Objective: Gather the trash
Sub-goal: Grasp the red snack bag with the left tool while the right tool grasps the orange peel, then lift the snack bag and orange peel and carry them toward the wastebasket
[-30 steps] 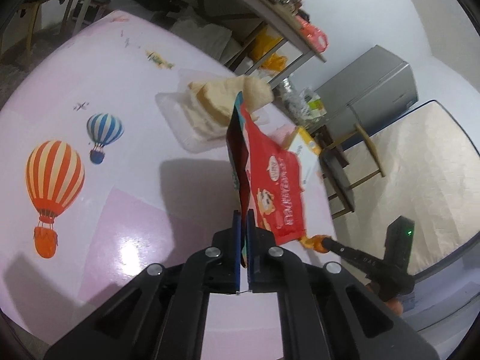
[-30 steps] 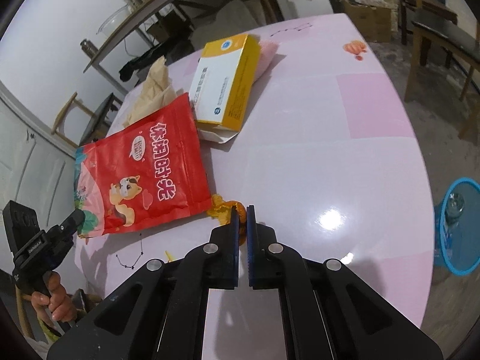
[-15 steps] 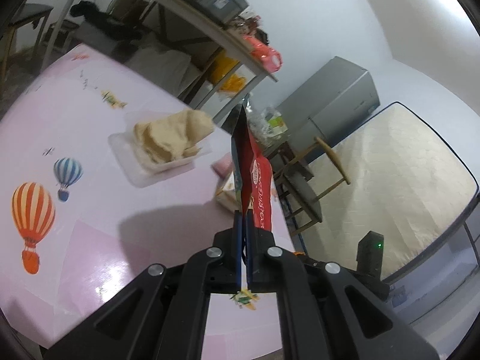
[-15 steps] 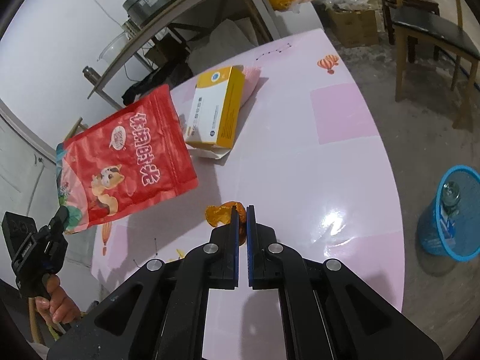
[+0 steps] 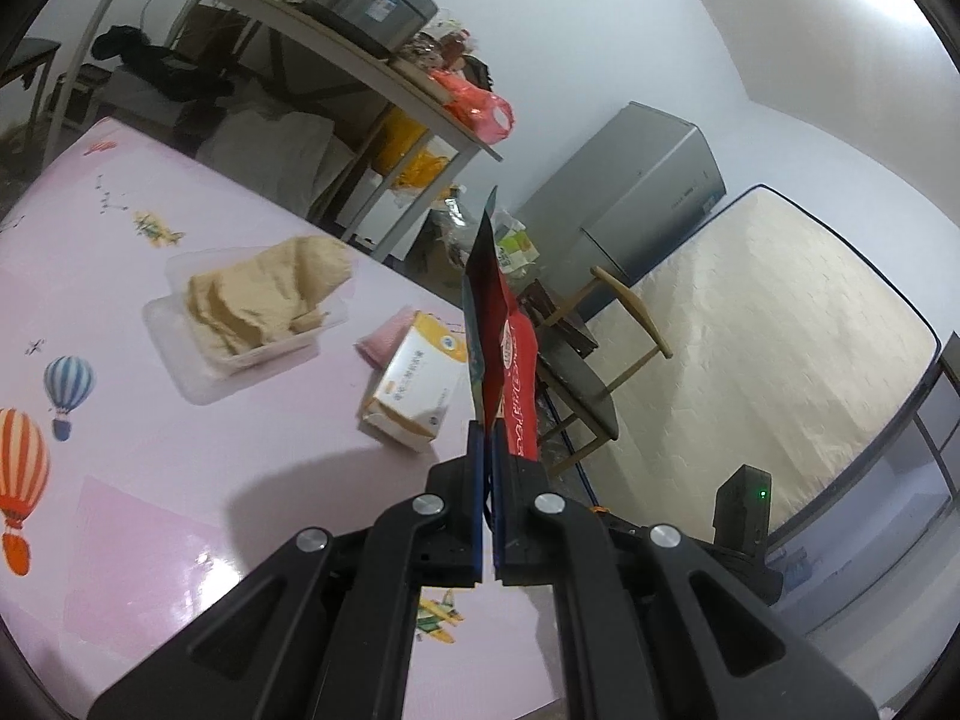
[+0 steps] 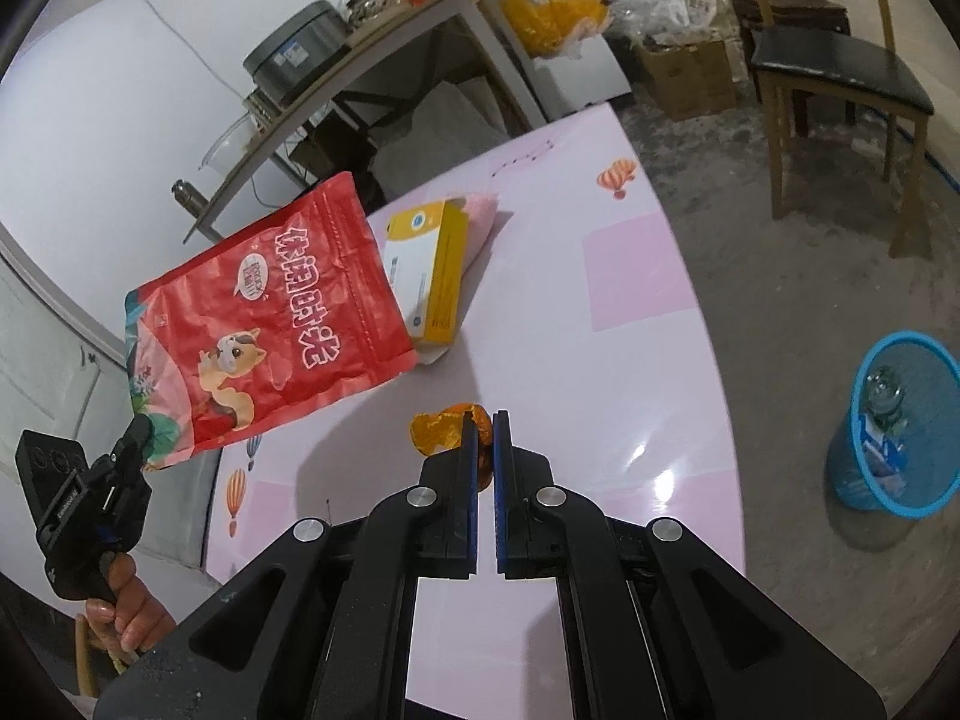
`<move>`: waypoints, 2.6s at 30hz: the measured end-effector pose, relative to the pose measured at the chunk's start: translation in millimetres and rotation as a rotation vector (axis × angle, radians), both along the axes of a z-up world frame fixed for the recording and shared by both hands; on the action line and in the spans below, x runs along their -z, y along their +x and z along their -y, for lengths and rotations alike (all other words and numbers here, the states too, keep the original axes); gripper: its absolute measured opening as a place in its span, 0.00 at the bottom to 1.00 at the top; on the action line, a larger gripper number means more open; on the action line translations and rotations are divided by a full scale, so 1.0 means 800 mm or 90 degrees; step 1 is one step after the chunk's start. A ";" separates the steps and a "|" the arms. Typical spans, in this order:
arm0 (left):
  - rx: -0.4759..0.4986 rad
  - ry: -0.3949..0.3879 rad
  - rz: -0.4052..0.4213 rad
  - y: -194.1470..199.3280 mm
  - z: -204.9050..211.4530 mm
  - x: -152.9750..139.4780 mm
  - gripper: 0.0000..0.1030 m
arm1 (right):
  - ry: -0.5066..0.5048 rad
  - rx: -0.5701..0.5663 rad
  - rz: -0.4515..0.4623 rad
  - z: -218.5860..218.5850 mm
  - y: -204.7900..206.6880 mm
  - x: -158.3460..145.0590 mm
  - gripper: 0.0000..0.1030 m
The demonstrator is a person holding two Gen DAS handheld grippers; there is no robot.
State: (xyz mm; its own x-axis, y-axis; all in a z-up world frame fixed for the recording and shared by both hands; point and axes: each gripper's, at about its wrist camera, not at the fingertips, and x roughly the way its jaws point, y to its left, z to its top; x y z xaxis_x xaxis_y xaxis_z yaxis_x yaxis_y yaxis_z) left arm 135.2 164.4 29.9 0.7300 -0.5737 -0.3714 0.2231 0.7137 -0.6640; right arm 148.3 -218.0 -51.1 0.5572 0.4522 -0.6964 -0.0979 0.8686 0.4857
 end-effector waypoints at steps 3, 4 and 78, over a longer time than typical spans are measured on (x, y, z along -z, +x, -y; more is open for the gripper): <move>0.012 0.000 0.011 0.004 0.013 -0.008 0.01 | 0.001 0.011 0.003 0.010 -0.005 -0.005 0.03; 0.016 0.001 0.015 0.007 0.017 -0.011 0.01 | 0.001 0.016 0.003 0.014 -0.006 -0.006 0.03; 0.292 0.142 -0.114 0.152 0.409 0.044 0.01 | 0.105 0.440 -0.064 0.338 -0.119 0.103 0.03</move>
